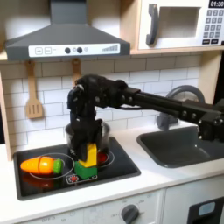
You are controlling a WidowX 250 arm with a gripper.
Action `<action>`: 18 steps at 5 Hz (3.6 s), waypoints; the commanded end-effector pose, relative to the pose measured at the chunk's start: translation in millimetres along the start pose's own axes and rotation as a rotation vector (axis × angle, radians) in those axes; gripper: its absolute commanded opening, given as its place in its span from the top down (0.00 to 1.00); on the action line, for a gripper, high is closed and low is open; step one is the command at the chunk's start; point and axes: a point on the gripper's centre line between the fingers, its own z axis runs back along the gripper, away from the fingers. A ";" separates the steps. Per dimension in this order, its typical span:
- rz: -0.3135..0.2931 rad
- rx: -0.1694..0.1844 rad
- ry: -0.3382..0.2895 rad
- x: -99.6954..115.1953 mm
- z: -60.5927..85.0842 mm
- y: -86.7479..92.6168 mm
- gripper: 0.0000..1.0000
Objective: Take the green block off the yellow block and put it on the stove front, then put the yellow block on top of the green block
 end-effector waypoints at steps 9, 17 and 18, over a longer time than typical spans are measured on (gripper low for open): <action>0.021 0.001 0.016 6.7 -8.8 -7.7 1.00; 0.023 -0.011 0.009 7.0 -3.9 -7.5 1.00; 0.020 -0.014 0.022 6.4 -5.7 -7.5 1.00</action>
